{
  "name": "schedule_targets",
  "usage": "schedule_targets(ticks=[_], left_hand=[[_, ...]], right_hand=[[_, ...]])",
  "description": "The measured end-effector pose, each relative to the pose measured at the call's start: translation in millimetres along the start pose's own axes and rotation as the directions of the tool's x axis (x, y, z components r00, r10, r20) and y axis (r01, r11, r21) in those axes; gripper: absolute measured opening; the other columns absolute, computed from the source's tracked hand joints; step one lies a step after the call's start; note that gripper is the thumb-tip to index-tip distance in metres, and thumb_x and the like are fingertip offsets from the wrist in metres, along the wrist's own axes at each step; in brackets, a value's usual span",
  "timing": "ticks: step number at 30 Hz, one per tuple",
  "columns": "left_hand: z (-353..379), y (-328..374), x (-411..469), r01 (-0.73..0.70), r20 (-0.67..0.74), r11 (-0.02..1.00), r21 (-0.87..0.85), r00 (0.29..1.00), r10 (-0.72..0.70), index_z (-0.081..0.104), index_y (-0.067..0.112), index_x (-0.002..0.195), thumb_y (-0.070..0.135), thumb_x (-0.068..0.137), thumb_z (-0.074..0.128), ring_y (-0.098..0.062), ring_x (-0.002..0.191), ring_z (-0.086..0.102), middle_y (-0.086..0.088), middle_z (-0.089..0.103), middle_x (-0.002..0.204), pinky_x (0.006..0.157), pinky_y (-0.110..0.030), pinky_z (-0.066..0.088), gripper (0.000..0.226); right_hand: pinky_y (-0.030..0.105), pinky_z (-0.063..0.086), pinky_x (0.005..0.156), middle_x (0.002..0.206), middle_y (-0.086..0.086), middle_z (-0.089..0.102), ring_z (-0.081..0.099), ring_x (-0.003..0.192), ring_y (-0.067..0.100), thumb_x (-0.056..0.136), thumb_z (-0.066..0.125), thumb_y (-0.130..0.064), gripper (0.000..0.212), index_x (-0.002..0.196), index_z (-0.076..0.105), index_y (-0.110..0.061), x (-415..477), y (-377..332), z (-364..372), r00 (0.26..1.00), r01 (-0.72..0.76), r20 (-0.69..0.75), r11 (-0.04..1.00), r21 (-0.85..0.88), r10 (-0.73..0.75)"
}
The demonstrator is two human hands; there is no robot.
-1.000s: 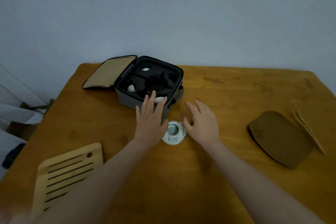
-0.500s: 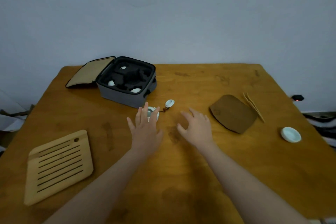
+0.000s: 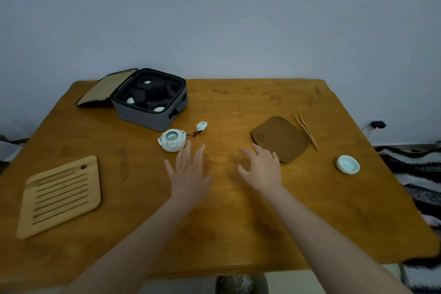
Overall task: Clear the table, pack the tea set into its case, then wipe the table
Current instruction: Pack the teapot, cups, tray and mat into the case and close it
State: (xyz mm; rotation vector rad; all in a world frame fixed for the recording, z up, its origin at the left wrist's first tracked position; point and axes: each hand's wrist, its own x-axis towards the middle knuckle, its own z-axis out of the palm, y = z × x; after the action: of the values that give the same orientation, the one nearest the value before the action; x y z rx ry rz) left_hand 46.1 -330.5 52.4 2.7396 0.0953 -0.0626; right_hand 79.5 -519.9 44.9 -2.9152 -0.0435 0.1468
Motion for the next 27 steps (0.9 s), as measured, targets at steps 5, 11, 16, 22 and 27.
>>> schedule_targets(ticks=[5, 11, 16, 22, 27], left_hand=[[26.5, 44.9, -16.6, 0.118, 0.042, 0.993, 0.01, 0.992, -0.118, 0.006, 0.037, 0.152, 0.035, 0.093, 0.054, -0.022, 0.148, -0.01, 0.001, -0.016, 0.161, 0.115, -0.059, -0.007, 0.075], [48.6, 85.7, -29.5, 0.176, 0.066, 0.984, -0.026, 0.983, -0.174, 0.005, 0.037, 0.152, 0.033, 0.094, 0.055, -0.023, 0.148, -0.012, 0.001, -0.017, 0.16, 0.115, -0.06, -0.007, 0.076], [60.0, 109.0, -30.3, 0.173, 0.097, 0.985, -0.029, 0.981, -0.169, 0.005, 0.037, 0.152, 0.032, 0.093, 0.055, -0.023, 0.148, -0.012, 0.0, -0.019, 0.16, 0.115, -0.059, -0.008, 0.077], [79.6, 149.2, -24.5, 0.196, 0.113, 0.98, -0.019, 0.975, -0.193, 0.003, 0.038, 0.152, 0.035, 0.093, 0.053, -0.023, 0.148, -0.012, 0.001, -0.019, 0.16, 0.114, -0.058, -0.008, 0.076], [104.7, 189.6, -14.0, 0.307, 0.088, 0.95, -0.062, 0.95, -0.301, 0.007, 0.037, 0.152, 0.034, 0.094, 0.053, -0.022, 0.148, -0.009, 0.002, -0.015, 0.161, 0.116, -0.056, -0.008, 0.075]], right_hand=[[0.05, 0.017, 0.12, 0.16, 0.002, 0.024, 0.026, 0.144, 0.024, 0.093, 0.051, -0.052, 0.066, 0.151, 0.027, -0.034, -5.1, 54.1, -9.8, 0.996, 0.071, 0.061, 0.997, -0.029, -0.07], [0.05, 0.017, 0.119, 0.16, 0.004, 0.021, 0.023, 0.146, 0.024, 0.093, 0.052, -0.05, 0.068, 0.152, 0.022, -0.033, -5.4, 107.3, -15.5, 0.993, 0.062, 0.099, 0.996, -0.063, -0.056], [0.051, 0.019, 0.119, 0.16, 0.005, 0.021, 0.023, 0.145, 0.025, 0.092, 0.056, -0.046, 0.069, 0.152, 0.023, -0.033, -2.6, 146.7, -18.8, 0.993, -0.03, 0.112, 0.997, -0.076, 0.038], [0.053, 0.023, 0.115, 0.156, 0.007, 0.025, 0.026, 0.143, 0.028, 0.092, 0.057, -0.04, 0.066, 0.149, 0.028, -0.029, 13.2, 209.5, -15.8, 0.986, -0.084, 0.128, 0.987, -0.138, 0.102], [0.054, 0.024, 0.113, 0.153, 0.007, 0.027, 0.024, 0.142, 0.028, 0.093, 0.053, -0.036, 0.058, 0.146, 0.033, -0.026, 37.0, 271.6, -13.3, 0.98, -0.053, 0.167, 0.957, -0.285, 0.104]])
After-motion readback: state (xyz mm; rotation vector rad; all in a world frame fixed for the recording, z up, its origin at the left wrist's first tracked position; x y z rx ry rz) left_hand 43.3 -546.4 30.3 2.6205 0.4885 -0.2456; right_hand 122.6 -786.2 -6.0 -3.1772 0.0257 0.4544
